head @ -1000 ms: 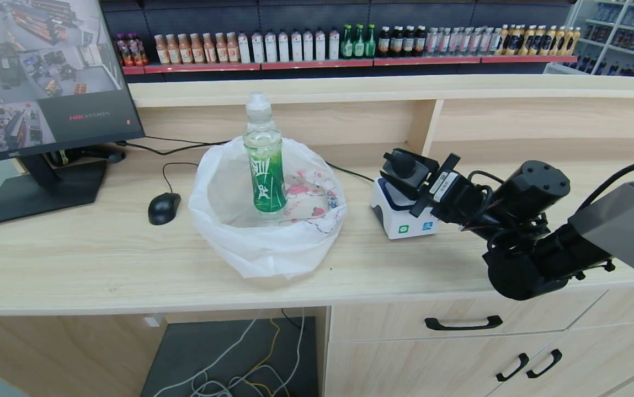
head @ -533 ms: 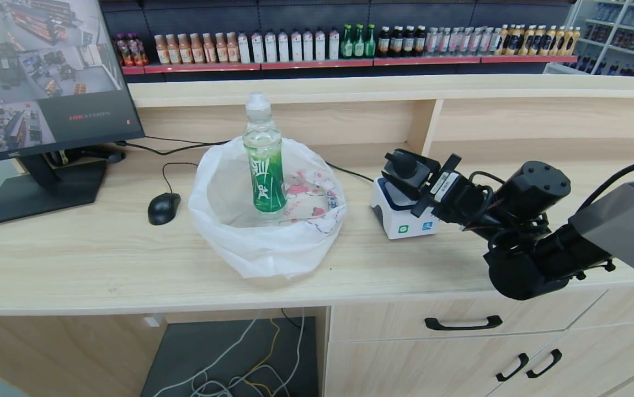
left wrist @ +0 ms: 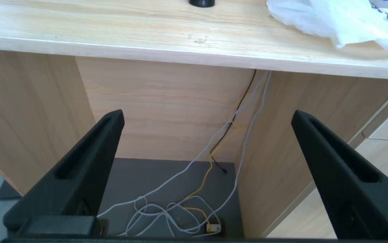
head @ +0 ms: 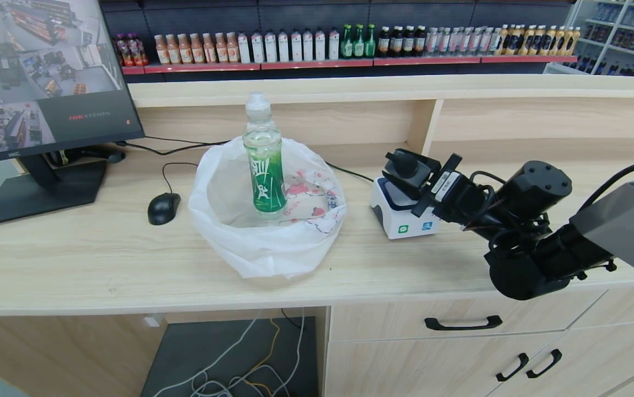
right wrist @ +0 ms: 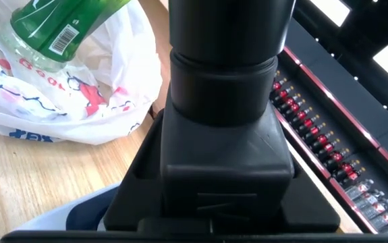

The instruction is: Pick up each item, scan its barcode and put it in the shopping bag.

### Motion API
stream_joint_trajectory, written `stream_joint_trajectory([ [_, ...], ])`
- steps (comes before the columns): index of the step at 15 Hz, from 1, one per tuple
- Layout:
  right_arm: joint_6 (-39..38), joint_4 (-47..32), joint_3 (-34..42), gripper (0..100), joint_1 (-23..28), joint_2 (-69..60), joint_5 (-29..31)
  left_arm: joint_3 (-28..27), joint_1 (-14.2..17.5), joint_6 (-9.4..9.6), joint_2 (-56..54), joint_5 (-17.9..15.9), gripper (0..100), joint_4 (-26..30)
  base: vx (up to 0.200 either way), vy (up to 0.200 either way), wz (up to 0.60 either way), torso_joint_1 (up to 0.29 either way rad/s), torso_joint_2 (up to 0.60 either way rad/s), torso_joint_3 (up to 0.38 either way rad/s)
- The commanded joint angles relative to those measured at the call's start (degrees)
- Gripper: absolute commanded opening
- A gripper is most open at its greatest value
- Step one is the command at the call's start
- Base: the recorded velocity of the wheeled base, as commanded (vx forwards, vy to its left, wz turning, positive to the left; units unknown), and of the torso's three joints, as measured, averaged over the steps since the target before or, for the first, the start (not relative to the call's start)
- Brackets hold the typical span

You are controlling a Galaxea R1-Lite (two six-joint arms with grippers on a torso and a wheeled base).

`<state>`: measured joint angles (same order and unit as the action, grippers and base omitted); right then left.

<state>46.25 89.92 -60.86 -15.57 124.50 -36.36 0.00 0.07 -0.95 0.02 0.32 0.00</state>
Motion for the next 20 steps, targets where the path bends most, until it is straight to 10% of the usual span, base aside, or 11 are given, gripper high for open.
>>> stream_joint_trajectory([
  [1, 0.0, 0.1, 1.0, 0, -0.1, -0.8, 0.0, 0.0, 0.0, -0.02, 0.0, 0.0, 100, 0.0, 0.000, 0.000, 0.00, 0.000, 0.00, 0.000],
  [12, -11.2, 0.1, 5.4, 0, -7.2, -11.4, 17.6, 0.0, 0.0, -0.02, 0.0, 0.0, 100, 0.0, 0.000, 0.000, 0.00, 0.000, 0.00, 0.000],
  [20, -37.4, 0.1, 12.8, 0, -9.4, -17.3, 32.1, 0.0, 0.0, -0.02, 0.0, 0.0, 100, 0.0, 0.000, 0.000, 0.00, 0.000, 0.00, 0.000],
])
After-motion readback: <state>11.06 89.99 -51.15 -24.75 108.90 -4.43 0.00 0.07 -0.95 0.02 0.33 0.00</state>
